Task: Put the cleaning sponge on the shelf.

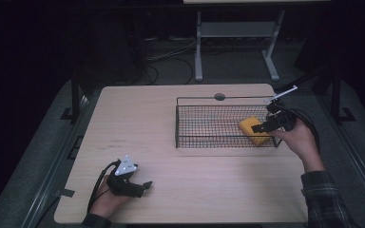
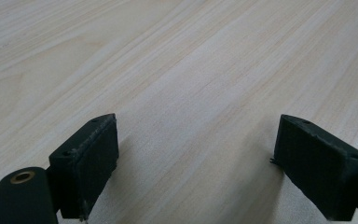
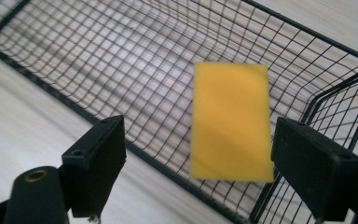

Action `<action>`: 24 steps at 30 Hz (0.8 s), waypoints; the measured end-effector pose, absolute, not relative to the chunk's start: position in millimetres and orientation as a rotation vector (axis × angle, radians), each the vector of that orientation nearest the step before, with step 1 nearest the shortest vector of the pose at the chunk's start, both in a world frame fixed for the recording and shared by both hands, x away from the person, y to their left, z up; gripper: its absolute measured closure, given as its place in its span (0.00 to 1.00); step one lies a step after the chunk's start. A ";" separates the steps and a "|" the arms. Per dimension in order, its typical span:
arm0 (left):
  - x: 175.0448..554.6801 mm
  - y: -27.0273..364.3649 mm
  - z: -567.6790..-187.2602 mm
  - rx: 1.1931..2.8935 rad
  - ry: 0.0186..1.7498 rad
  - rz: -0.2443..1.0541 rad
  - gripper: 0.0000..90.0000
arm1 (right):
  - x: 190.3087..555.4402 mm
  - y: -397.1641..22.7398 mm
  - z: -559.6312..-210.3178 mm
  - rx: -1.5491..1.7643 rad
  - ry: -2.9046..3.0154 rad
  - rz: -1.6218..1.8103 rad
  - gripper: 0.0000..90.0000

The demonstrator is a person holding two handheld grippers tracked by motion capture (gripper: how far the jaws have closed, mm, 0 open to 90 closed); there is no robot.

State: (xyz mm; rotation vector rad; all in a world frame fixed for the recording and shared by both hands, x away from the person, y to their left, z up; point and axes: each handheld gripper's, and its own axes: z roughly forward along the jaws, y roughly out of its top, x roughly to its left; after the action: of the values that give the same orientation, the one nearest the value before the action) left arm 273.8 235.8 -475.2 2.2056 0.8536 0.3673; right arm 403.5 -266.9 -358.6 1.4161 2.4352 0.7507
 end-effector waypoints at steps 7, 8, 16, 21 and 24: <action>273.8 235.8 -475.1 2.206 0.853 0.368 0.14 | 372.1 -266.9 -354.5 1.362 2.431 0.800 0.19; 273.8 235.7 -475.2 2.205 0.854 0.367 0.14 | 368.0 -267.0 -355.3 1.359 2.434 0.804 0.18; 273.8 235.7 -475.1 2.206 0.854 0.368 0.14 | 338.3 -267.0 -369.8 1.339 2.445 0.836 0.18; 273.9 235.8 -475.1 2.207 0.852 0.369 0.14 | 322.5 -265.5 -381.6 1.337 2.446 0.860 0.18; 273.8 235.7 -475.2 2.205 0.854 0.368 0.14 | 314.6 -264.4 -389.1 1.330 2.444 0.875 0.17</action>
State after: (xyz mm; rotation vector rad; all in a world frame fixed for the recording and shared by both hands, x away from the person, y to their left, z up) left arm 273.8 235.7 -475.2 2.2054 0.8540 0.3675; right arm 314.6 -264.4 -389.1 1.3301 2.4445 0.8746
